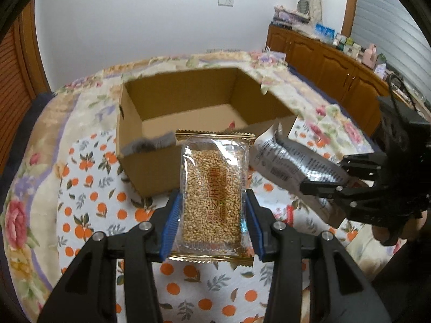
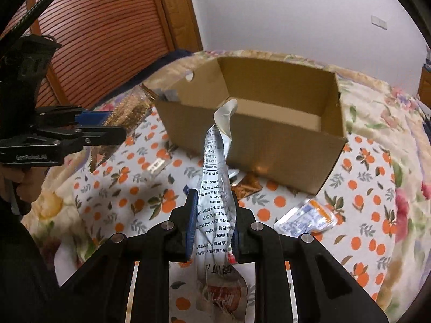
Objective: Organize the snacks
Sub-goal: 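Carry the sesame pack and white sachet over the box with both tools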
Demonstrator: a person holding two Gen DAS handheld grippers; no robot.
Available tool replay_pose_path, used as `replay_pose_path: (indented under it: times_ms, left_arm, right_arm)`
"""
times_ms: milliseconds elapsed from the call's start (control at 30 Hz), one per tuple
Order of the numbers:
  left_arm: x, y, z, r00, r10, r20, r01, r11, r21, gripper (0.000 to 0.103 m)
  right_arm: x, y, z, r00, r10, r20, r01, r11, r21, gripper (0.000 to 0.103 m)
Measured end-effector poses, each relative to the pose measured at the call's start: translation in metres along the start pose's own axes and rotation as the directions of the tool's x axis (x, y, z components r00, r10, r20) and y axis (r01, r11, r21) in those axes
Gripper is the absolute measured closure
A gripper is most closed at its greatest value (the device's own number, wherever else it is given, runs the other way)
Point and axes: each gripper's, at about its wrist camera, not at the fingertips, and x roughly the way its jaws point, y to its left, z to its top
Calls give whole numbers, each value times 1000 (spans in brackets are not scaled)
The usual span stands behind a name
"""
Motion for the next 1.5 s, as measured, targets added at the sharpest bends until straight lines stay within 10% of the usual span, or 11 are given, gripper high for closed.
replay_pose_path:
  times_ms: [667,1500]
  left_arm:
    - [-11,11,42,996,30,81,-27,999,-41,59]
    - [56,62,120,989,71,132,-56,992,-112,59]
  right_arm:
    - [-8,-8,20,998,-37,48,38,999,-5,93]
    - [-3,-25,166,966,-166,197,187,978,-94,93]
